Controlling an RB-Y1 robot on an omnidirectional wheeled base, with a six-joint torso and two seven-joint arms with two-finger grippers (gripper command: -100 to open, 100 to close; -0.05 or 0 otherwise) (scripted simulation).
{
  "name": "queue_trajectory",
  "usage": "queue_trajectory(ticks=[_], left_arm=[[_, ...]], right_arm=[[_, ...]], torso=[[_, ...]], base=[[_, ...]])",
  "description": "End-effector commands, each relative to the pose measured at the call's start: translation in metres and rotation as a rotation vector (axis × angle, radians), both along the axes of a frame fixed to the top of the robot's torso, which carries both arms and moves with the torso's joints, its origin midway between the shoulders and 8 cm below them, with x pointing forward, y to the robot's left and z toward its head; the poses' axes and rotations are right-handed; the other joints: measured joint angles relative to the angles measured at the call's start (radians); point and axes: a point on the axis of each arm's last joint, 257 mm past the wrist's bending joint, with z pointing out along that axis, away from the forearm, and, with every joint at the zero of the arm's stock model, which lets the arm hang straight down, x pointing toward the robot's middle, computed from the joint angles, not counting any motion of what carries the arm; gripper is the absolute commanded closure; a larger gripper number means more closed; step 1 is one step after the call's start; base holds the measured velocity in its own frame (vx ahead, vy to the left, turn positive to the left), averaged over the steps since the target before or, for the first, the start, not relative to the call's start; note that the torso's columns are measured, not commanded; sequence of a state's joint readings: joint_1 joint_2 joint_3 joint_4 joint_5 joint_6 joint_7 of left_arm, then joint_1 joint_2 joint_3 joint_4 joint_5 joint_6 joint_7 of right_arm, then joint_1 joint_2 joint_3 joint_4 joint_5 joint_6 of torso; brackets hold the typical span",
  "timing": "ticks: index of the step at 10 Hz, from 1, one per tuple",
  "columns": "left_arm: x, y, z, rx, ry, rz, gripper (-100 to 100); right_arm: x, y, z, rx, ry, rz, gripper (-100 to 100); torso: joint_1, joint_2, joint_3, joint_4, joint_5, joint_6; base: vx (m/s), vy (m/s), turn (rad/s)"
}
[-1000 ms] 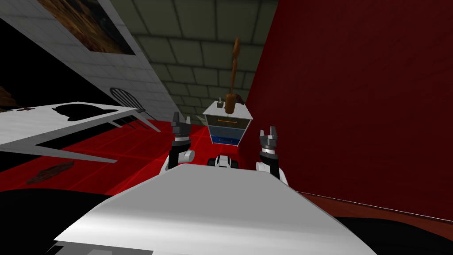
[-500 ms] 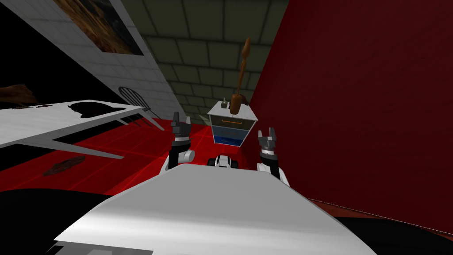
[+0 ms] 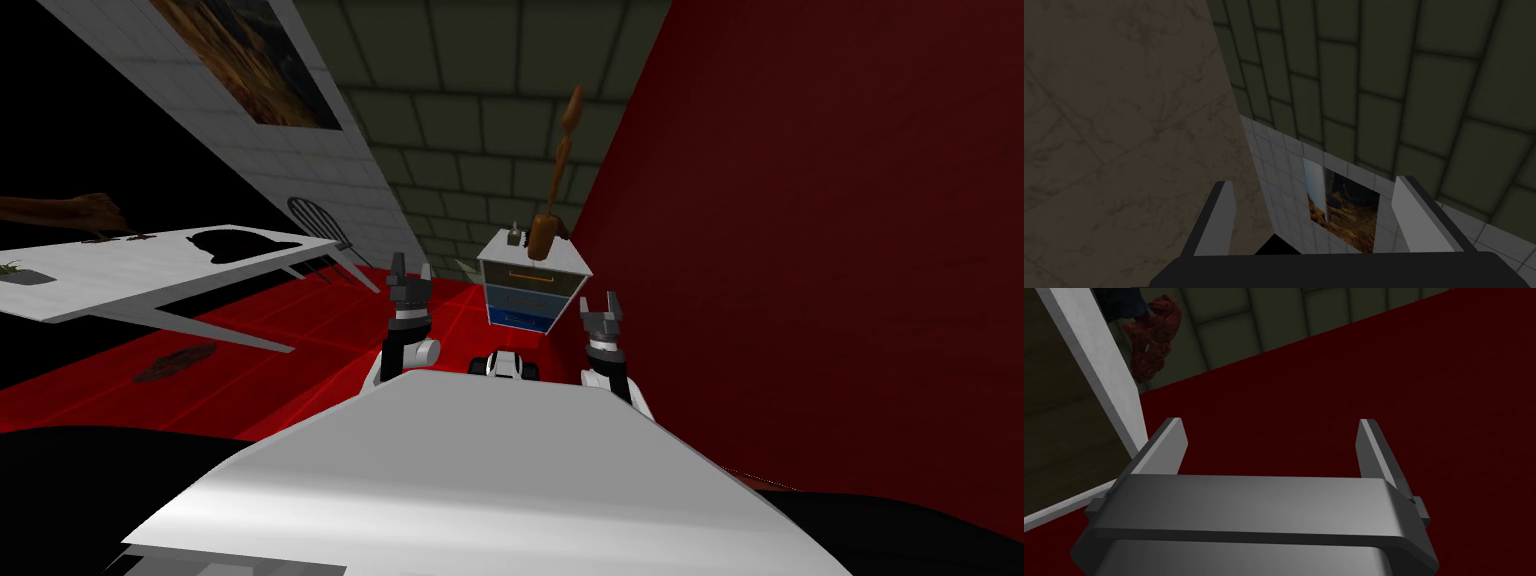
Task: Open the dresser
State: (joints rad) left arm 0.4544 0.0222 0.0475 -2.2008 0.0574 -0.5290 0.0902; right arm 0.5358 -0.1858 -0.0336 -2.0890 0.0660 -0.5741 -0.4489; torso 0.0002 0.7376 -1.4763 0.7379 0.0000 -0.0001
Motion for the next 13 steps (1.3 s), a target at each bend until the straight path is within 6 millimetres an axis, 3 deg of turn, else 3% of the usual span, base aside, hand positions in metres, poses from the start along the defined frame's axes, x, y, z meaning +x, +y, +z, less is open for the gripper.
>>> queue_trajectory(ticks=[1, 9, 13], left_arm=[[0.0, 0.0, 0.0, 0.0, 0.0, 0.0, 0], [0.0, 0.0, 0.0, 0.0, 0.0, 0.0, 0], [0.0, 0.0, 0.0, 0.0, 0.0, 0.0, 0]], right_arm=[[-0.001, -0.002, -0.01, 0.062, 0.004, 0.059, -100], [-0.001, -0.005, -0.027, 0.224, 0.022, 0.177, -100], [-0.003, -0.011, -0.046, 0.332, 0.035, 0.249, -100]], torso=[[-0.001, 0.0, 0.0, 0.0, 0.0, 0.0], [0.0, 0.0, 0.0, 0.0, 0.0, 0.0], [-0.001, 0.001, 0.0, 0.0, 0.0, 0.0]], base=[[0.018, 0.066, 0.099], [0.023, 0.031, 0.039], [0.024, 0.031, 0.055]])
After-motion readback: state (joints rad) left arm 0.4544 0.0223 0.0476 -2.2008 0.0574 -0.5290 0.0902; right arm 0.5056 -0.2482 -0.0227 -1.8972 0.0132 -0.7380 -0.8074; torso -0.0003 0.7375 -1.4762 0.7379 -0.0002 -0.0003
